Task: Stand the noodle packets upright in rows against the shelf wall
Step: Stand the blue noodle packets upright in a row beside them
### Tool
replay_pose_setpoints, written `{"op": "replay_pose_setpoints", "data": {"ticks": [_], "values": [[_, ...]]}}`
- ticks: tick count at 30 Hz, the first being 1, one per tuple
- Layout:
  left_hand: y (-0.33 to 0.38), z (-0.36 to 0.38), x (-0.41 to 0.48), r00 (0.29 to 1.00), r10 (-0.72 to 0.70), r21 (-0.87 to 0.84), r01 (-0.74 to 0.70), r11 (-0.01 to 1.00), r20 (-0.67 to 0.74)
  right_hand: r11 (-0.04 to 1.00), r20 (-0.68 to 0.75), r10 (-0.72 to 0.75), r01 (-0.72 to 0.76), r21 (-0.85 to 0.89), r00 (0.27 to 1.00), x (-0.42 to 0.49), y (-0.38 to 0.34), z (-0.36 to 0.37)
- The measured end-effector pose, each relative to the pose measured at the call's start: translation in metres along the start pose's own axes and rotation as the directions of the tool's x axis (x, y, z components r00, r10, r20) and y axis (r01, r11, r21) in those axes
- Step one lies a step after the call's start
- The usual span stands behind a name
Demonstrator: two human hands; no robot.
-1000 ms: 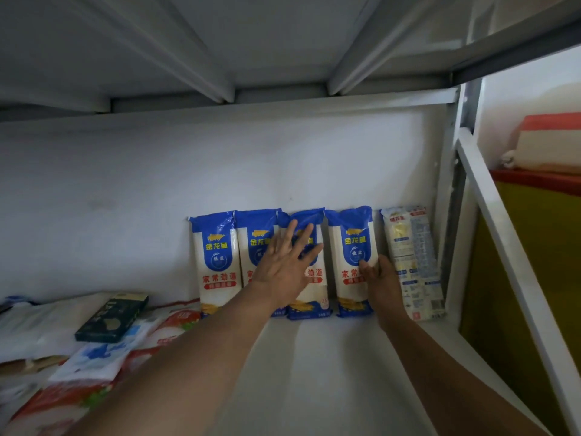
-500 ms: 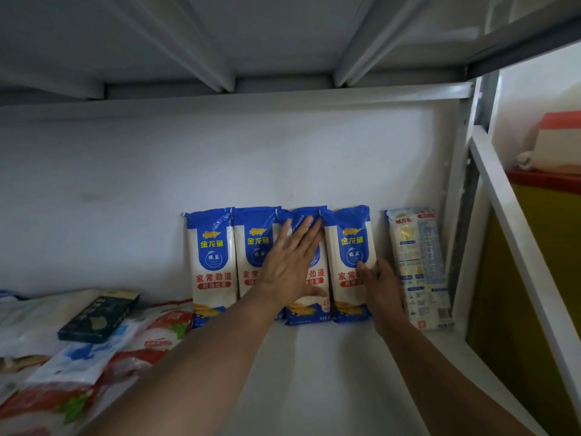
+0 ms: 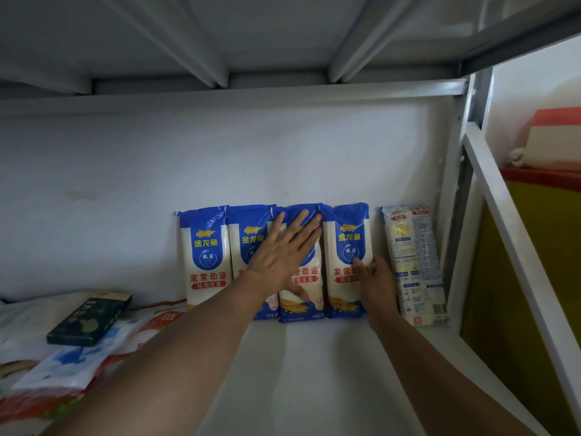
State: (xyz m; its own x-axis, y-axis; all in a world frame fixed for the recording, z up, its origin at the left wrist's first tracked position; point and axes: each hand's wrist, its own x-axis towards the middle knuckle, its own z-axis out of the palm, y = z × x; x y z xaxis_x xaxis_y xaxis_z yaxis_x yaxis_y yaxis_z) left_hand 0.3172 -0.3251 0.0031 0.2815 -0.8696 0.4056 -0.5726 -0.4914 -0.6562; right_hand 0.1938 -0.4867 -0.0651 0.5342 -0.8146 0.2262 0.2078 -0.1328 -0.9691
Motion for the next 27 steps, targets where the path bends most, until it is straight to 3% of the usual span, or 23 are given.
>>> {"op": "replay_pose_setpoints", "data": {"ticks": [4, 8, 16, 22, 27], "values": [[0.013, 0.007, -0.026, 0.992, 0.061, 0.016, -0.059, 0.998, -0.115, 1.0, 0.0, -0.007, 0.007, -0.01, 1.0, 0.0, -0.001, -0.002], [0.024, 0.033, -0.067, 0.985, 0.14, -0.073, -0.147, 0.986, -0.097, 1.0, 0.02, -0.001, 0.002, -0.022, 1.0, 0.002, 0.002, -0.002], [0.011, 0.04, -0.072, 0.985, 0.169, -0.185, -0.174, 0.967, -0.047, 0.999, -0.017, -0.017, 0.017, -0.044, 1.0, -0.001, 0.001, -0.002], [0.025, 0.036, -0.069, 0.994, 0.045, -0.223, -0.066, 0.973, -0.095, 0.998, -0.036, -0.054, 0.052, -0.043, 0.998, -0.006, 0.001, 0.001], [0.032, 0.026, -0.063, 0.997, 0.064, -0.227, -0.071, 0.971, -0.039, 0.989, -0.004, -0.069, 0.068, -0.133, 0.998, -0.005, 0.001, -0.001]]}}
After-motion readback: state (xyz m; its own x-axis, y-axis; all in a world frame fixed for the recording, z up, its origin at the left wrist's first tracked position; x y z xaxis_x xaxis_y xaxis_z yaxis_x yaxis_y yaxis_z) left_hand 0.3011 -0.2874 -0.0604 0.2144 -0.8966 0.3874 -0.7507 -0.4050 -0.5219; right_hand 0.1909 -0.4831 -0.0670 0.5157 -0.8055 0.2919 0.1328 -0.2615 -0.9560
